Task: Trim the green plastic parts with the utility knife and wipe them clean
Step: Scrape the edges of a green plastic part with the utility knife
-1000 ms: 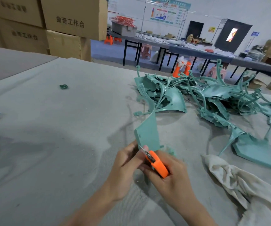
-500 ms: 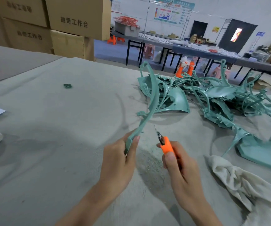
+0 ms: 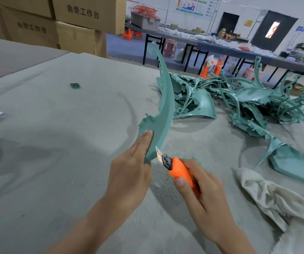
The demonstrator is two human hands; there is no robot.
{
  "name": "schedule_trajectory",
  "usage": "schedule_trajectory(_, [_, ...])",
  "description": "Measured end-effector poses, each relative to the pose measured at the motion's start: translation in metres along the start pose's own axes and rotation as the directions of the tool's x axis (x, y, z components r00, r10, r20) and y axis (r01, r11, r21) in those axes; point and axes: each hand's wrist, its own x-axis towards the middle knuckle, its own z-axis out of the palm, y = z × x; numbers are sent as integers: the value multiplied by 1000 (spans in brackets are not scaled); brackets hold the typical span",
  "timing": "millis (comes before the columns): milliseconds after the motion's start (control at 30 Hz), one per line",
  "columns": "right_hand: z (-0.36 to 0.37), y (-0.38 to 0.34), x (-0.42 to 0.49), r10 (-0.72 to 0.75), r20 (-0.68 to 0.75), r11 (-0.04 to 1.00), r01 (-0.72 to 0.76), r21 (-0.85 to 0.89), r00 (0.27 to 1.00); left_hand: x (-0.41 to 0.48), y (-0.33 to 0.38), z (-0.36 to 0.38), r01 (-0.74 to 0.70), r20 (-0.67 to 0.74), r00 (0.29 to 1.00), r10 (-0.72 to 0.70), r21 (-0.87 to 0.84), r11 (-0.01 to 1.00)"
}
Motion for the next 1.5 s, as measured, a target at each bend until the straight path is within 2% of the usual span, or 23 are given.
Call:
schedule_trajectory(200, [2,4,-2,16,24,1000,-16,7,1000,-3,0,3,62,68,996,-59,-30,998])
schedule_trajectory(400, [7,9,-1,56,16,998,-56,8,998,-4,-5,2,-42,89,995,41,13,999])
schedule_trajectory(667, [5,22,4,132,-71,990,-128,53,989,-7,0,5,-176,16,984,176,68,982])
schedule_trajectory(867, [-4,30,11,162,-128,987,-160,22,978,-8,0,7,-248,65,967,245,33,968])
schedule_trajectory(1000, [-10,37,14,181,-180,983,-184,-3,967,-10,-2,12,-310,39,950,310,12,951])
schedule_trajectory(1100, [-13,40,14,184,-192,982,-189,-6,964,-11,-4,16,-286,23,958,286,-13,958])
schedule_trajectory(1233, [-14,35,10,131,-190,991,-124,45,973,-11,-4,17,-172,67,983,172,-4,985])
schedule_trajectory(1333, [-11,27,3,45,-140,999,-43,19,989,-9,-4,16,-75,85,994,73,24,997])
schedule_trajectory(1500, [-3,17,-3,-6,-36,1000,6,-3,999,-6,-3,14,-18,47,999,16,52,999])
